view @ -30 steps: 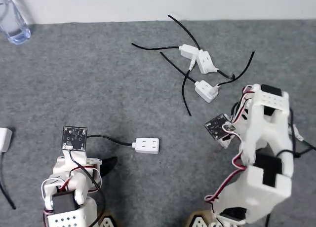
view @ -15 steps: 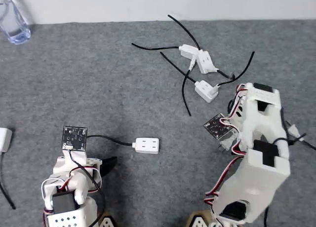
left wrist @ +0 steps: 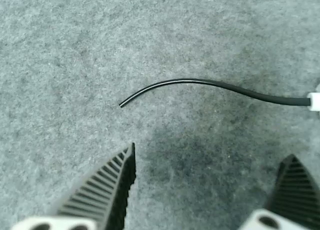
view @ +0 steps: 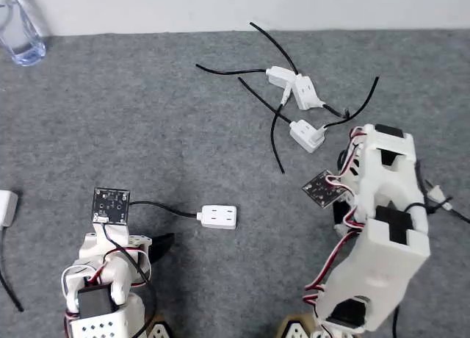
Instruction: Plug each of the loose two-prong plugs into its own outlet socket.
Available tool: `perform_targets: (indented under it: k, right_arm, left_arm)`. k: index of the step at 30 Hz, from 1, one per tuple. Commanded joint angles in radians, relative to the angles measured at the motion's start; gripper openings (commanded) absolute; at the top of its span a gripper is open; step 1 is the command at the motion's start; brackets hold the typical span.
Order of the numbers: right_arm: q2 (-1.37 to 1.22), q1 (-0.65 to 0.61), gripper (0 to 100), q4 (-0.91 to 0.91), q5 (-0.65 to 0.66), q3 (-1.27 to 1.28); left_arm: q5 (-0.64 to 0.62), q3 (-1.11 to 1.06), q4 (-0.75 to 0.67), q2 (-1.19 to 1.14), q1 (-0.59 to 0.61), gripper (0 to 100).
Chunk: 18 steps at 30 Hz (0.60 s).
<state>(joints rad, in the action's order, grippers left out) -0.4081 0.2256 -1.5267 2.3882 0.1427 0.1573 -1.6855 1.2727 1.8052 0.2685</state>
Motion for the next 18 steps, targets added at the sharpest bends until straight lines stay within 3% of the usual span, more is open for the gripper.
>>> perform_targets:
  k: [1,4,12,18]
  right_arm:
    - [0.091,-0.047,0.9,-0.062,0.003,-0.057]
    - [0.131,-0.117,0.9,-0.056,-0.132,-0.058]
    - [0.199,-0.367,0.9,0.067,-0.704,-0.058]
    - [0.203,-0.433,0.8,0.137,-1.048,-0.052]
  left_arm:
    - [-0.011,0.004,-0.011,0.015,-0.008,42]
    - [-0.012,0.004,-0.011,0.015,-0.031,42]
    - [-0.014,0.004,-0.011,0.015,-0.034,42]
    - [-0.014,0.004,-0.011,0.015,-0.034,42]
